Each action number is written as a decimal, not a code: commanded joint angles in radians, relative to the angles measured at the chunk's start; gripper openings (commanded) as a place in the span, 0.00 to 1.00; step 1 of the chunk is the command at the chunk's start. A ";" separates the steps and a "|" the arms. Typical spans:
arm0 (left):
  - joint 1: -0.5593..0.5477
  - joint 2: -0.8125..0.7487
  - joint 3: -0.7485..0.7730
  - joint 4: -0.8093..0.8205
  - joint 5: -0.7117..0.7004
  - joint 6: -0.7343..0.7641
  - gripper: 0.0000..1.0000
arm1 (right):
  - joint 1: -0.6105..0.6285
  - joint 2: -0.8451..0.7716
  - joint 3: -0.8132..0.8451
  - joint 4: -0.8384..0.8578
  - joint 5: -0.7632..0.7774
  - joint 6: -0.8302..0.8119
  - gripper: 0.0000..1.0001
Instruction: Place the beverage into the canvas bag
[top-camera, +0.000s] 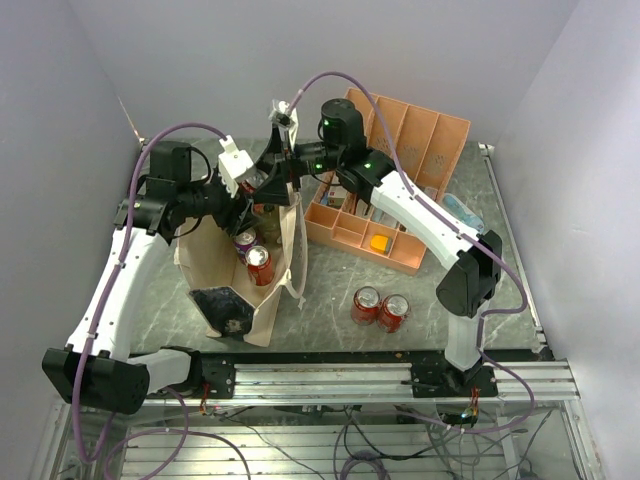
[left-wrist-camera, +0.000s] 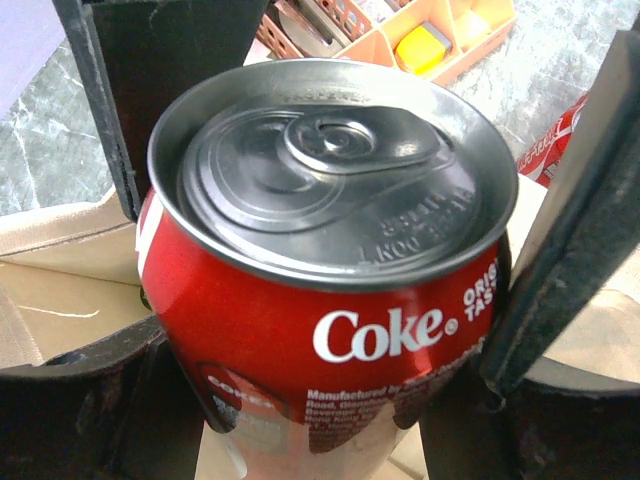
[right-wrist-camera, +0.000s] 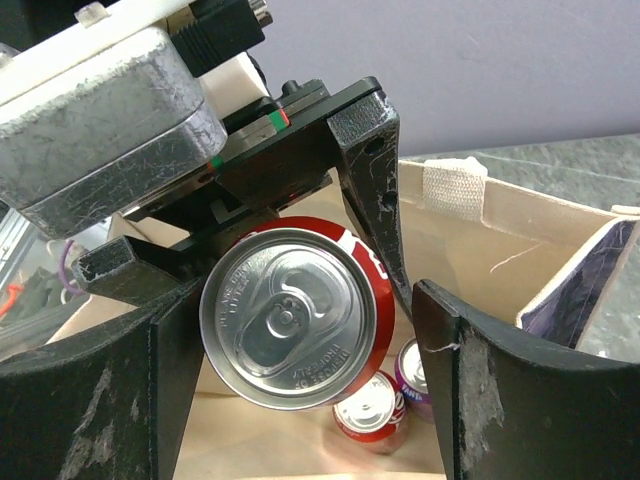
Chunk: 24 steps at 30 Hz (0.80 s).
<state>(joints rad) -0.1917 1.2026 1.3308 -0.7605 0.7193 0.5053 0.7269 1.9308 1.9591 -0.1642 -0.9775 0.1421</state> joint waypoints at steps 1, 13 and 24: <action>-0.008 -0.040 0.007 0.102 0.052 -0.014 0.07 | 0.003 -0.012 -0.011 -0.008 0.016 -0.020 0.80; -0.008 -0.046 -0.008 0.082 0.015 -0.016 0.47 | -0.009 -0.037 -0.030 0.007 0.061 -0.030 0.10; 0.012 -0.121 -0.027 -0.034 -0.131 0.033 0.98 | -0.070 -0.061 -0.030 0.001 0.085 -0.022 0.00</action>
<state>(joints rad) -0.1921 1.1221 1.3075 -0.7567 0.6460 0.5083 0.6807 1.9213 1.9213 -0.2058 -0.9184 0.1223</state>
